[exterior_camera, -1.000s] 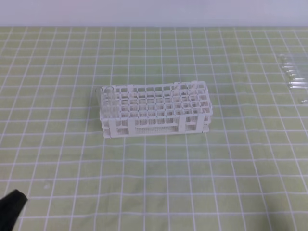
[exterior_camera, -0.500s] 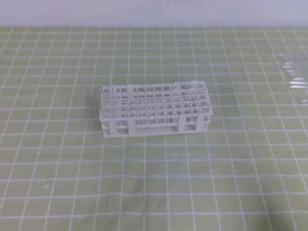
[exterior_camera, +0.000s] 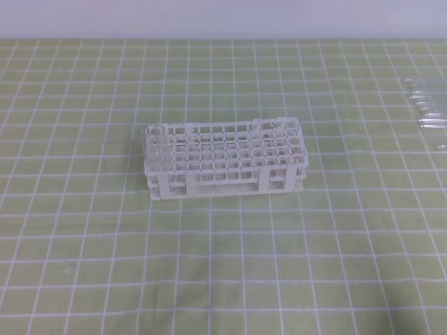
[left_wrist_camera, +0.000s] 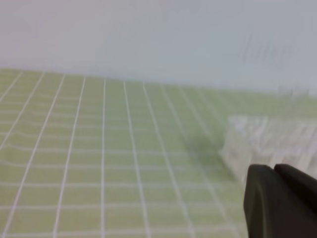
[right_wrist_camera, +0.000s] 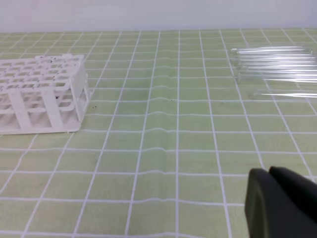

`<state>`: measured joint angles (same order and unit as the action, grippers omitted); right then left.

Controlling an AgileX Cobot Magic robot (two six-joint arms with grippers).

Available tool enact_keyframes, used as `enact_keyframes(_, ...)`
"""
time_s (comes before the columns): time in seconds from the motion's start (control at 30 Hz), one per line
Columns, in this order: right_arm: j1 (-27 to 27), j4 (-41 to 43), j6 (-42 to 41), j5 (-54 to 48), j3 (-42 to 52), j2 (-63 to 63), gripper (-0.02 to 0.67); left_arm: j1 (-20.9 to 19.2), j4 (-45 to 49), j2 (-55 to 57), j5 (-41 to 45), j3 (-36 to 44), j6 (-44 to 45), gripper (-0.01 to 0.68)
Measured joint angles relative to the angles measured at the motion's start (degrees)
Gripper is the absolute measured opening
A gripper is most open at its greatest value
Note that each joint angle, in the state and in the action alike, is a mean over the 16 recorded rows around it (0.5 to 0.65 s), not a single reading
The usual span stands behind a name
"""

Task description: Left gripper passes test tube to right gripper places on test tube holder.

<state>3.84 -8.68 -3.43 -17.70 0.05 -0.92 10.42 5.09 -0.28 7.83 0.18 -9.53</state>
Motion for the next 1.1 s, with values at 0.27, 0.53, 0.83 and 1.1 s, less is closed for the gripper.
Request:
enact_keyframes(0.27,0.0,0.0,0.0,0.0,0.0,0.0,-0.017,0.0,-6.2,0.0,6.5,0.1,9.4,-0.002)
enact_keyframes(0.53,0.0,0.0,0.0,0.0,0.0,0.0,-0.017,0.0,-6.4,0.0,9.5,0.2,10.6,-0.002)
enact_keyframes(0.83,0.0,0.0,0.0,0.0,0.0,0.0,-0.017,0.1,-6.4,-0.1,9.5,0.2,10.5,-0.002)
enact_keyframes(1.1,0.0,-0.1,0.0,0.0,0.0,0.1,-0.017,0.1,-6.4,-0.1,9.5,0.2,10.5,-0.002)
